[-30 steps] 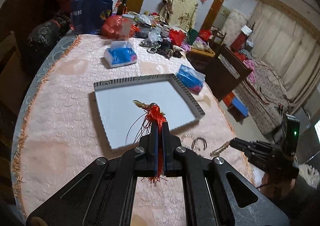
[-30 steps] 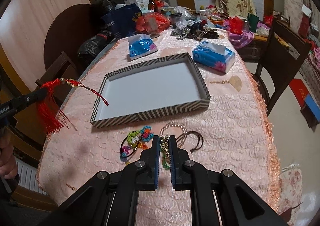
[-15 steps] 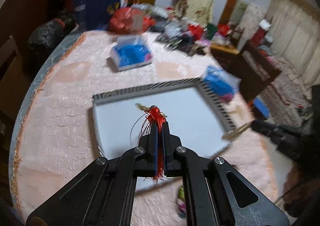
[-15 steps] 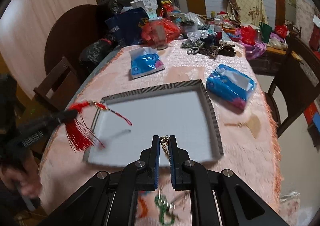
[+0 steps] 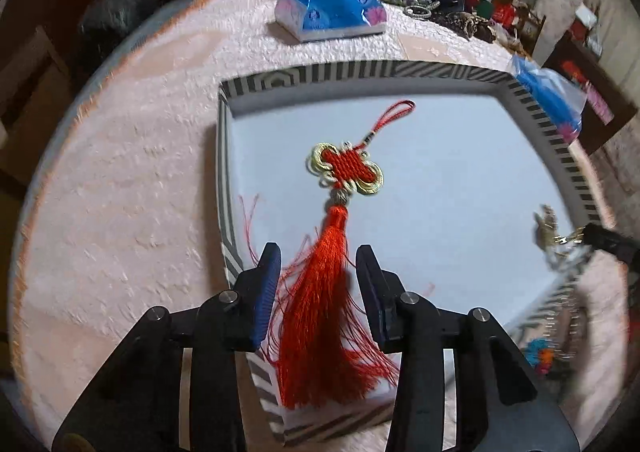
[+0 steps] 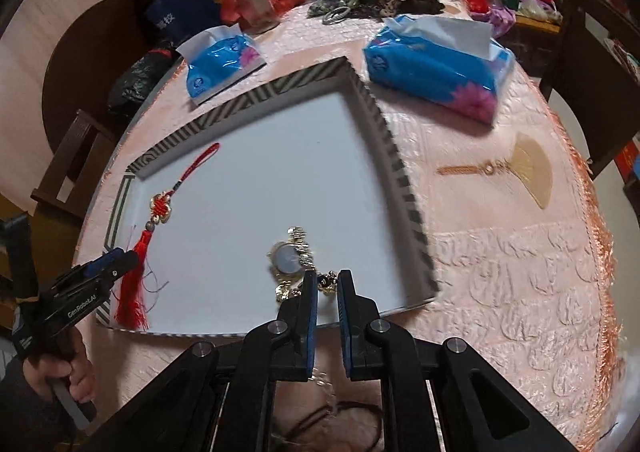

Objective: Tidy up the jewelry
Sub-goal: 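Lower the red knot into the tray and open the left tool while the right tool releases the watch there, then grasp the black hair tie with white pendant using the right tool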

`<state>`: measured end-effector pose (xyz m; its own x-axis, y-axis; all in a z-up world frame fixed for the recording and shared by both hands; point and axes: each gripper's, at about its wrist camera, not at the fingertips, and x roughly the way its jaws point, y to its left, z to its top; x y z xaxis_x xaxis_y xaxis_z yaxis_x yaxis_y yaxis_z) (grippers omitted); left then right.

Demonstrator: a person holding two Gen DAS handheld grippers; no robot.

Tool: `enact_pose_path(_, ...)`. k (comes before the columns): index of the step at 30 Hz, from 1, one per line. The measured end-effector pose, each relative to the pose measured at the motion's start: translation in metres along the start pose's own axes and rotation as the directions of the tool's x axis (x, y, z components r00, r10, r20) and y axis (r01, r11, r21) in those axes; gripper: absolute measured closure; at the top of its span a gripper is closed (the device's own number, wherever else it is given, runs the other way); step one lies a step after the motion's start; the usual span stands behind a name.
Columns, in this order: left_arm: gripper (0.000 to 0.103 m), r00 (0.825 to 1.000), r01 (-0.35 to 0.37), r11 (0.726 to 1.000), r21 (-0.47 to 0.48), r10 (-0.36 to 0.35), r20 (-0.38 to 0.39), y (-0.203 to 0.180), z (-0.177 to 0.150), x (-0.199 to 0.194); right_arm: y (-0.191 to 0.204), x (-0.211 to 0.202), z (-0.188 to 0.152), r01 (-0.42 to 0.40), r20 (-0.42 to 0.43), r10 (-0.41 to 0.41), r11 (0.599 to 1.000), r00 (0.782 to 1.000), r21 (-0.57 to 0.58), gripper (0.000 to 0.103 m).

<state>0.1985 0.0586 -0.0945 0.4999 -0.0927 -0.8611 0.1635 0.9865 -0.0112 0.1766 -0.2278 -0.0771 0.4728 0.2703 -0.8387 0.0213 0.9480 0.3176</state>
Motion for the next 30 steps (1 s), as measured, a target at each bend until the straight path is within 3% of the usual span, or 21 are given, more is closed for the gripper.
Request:
enact_pose_path(3, 0.06, 0.999, -0.029, 0.999, 0.021, 0.028, 0.014, -0.004, -0.002, 0.001, -0.009, -0.002, -0.004, 0.007, 0.003, -0.007, 1.0, 1.0, 0.01, 0.094)
enact_pose_path(9, 0.06, 1.0, 0.008, 1.0, -0.02, -0.008, -0.015, 0.001, 0.003, 0.001, -0.026, -0.02, -0.009, -0.048, 0.057, 0.044, 0.997, 0.997, 0.068, 0.094)
enact_pose_path(11, 0.06, 1.0, 0.012, 1.0, -0.028, -0.013, -0.014, 0.001, 0.003, -0.005, -0.024, -0.031, -0.01, -0.038, 0.073, 0.033, 0.997, 0.997, 0.06, 0.088)
enact_pose_path(13, 0.06, 1.0, 0.016, 1.0, -0.026, -0.016, -0.003, 0.0, 0.003, -0.013, -0.021, -0.04, -0.011, -0.028, 0.091, 0.023, 0.998, 0.996, 0.051, 0.067)
enact_pose_path(15, 0.058, 0.999, 0.037, 0.999, -0.014, -0.037, 0.017, -0.002, 0.002, -0.026, -0.019, -0.052, -0.017, 0.0, 0.116, -0.004, 0.999, 0.993, 0.04, 0.062)
enact_pose_path(18, 0.045, 0.996, 0.069, 0.998, 0.011, -0.069, 0.049, -0.004, -0.001, -0.048, -0.023, -0.064, -0.035, 0.01, 0.118, -0.018, 0.998, 0.993, 0.065, 0.062)
enact_pose_path(24, 0.045, 0.981, 0.186, 0.981, 0.058, -0.189, 0.047, -0.02, -0.028, -0.085, -0.019, -0.066, -0.087, 0.004, 0.076, -0.01, 0.997, 0.997, 0.073, 0.062)
enact_pose_path(27, 0.045, 0.969, 0.244, 0.963, 0.115, -0.246, 0.002, -0.039, -0.055, -0.092, -0.006, -0.061, -0.11, 0.007, 0.057, -0.009, 1.0, 0.998, 0.028, 0.064)
enact_pose_path(30, 0.045, 0.973, 0.23, 0.963, 0.141, -0.223, -0.061, -0.054, -0.083, -0.083, 0.008, -0.049, -0.125, 0.012, 0.023, -0.011, 0.999, 1.0, -0.032, 0.069)
